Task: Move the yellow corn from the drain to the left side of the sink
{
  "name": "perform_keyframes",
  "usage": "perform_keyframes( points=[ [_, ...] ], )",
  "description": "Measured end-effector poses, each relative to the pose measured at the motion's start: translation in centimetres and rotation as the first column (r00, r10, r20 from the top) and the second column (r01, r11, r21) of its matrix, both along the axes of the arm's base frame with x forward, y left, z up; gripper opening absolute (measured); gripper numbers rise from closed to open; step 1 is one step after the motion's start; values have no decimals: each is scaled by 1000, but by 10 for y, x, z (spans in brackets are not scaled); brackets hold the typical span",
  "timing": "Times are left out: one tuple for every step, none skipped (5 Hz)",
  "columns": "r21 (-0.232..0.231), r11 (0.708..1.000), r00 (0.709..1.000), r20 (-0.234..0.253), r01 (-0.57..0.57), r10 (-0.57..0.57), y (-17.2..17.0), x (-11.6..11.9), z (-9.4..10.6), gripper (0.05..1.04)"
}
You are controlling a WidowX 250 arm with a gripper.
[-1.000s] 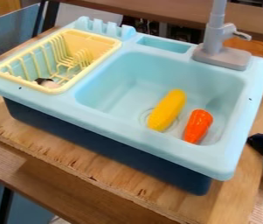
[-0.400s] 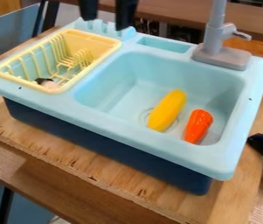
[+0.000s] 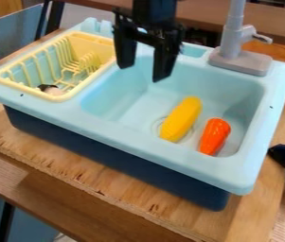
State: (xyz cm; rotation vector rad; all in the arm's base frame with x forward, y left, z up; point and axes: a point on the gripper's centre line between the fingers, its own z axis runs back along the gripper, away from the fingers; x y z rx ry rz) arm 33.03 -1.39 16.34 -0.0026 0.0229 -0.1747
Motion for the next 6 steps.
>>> perform_keyframes(
  points=[
    [-22,999,999,10,33,-33,-7,-1,-15,1000],
    [-66,997,998,52,29,-26,-15,6,-16,1000],
    [-94,995,998,51,38,-33,-19,12,-27,1000],
    [-126,992,997,72,29,-21,-24,15,-31,1000],
    [-138,990,998,59,19,-11,-26,16,-44,1000],
    [-155,988,998,55,25,-16,-35,18,-52,1000]
  ],
)
